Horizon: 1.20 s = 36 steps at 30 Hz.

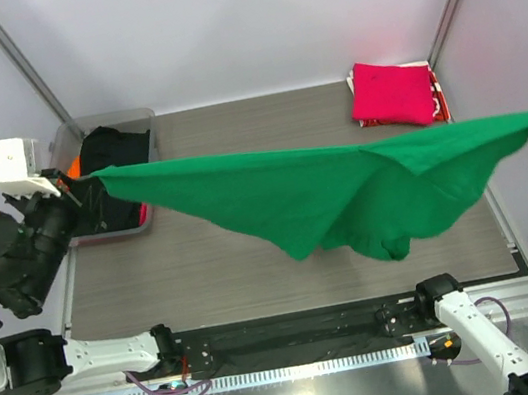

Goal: Fold and stack the t-shirts

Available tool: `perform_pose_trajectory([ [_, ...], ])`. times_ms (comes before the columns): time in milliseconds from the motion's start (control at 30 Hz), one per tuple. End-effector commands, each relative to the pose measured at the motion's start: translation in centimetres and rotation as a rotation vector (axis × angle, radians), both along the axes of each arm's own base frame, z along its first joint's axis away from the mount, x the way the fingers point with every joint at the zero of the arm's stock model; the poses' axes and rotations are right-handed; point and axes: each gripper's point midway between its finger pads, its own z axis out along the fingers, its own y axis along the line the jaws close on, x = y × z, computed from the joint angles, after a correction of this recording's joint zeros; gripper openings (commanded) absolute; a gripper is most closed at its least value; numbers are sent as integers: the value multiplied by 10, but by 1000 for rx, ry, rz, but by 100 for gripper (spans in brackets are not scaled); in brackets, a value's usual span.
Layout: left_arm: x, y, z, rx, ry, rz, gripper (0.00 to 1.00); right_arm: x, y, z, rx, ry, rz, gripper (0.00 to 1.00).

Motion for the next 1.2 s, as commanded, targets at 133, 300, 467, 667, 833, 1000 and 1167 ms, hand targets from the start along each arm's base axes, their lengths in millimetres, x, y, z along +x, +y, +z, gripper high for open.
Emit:
perform_pose_trajectory([
  [133, -10, 4, 63, 8, -204, -168, 0, -62, -20, 57, -55, -235, -85, 1],
  [300, -15, 12, 96, -63, -316, -191, 0, -79, -23, 77, -85, -293, -83, 1],
  [467, 7, -36, 87, 52, -335, -164, 0, 30, 0, 65, -130, -64, -56, 1],
  [667, 54, -104, 38, 325, -267, -57, 0, 219, 41, -47, -206, 476, -13, 1],
  [833, 178, -102, -84, 336, 47, -12, 0, 350, 76, -191, -270, 856, 35, 1],
  [1000, 283, -58, -257, 358, 546, 143, 0, 434, 83, -302, -323, 1154, -45, 34],
  [1167, 303, -47, -314, 334, 779, 159, 41, 430, 77, -285, -277, 1097, -97, 82],
])
